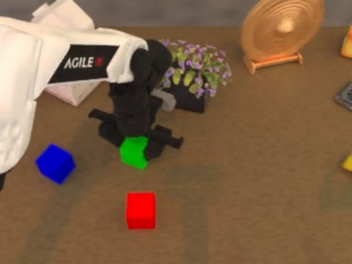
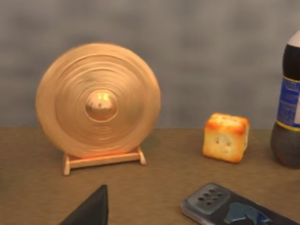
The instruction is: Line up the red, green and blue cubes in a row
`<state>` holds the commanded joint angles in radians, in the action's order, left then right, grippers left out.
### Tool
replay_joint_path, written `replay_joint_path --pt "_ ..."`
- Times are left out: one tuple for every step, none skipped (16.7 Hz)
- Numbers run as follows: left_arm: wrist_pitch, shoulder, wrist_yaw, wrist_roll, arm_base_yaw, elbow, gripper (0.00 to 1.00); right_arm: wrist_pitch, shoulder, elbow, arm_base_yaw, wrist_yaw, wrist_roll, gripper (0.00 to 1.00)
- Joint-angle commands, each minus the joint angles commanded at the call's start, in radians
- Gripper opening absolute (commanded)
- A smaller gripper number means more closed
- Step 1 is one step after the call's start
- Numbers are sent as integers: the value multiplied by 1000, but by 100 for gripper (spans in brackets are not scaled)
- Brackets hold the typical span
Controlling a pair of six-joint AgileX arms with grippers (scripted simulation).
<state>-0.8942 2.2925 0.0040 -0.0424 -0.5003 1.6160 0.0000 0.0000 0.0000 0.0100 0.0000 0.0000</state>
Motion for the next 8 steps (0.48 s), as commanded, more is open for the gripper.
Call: replay_joint_path --pt "0 0 0 0 0 0 17 0 0 0 0 0 0 100" --pt "0 0 0 0 0 0 10 0 0 0 0 0 0 100" --pt "0 0 0 0 0 0 2 0 0 0 0 0 0 100" --pt "0 0 0 0 0 0 0 0 0 0 0 0 0 100" --pt "0 0 0 0 0 0 0 0 0 0 0 0 0 100" --pt "0 0 0 0 0 0 0 0 0 0 0 0 0 100" --pt "0 0 0 0 0 0 0 0 0 0 0 0 0 100" --pt "0 0 0 0 0 0 0 0 0 0 0 0 0 100"
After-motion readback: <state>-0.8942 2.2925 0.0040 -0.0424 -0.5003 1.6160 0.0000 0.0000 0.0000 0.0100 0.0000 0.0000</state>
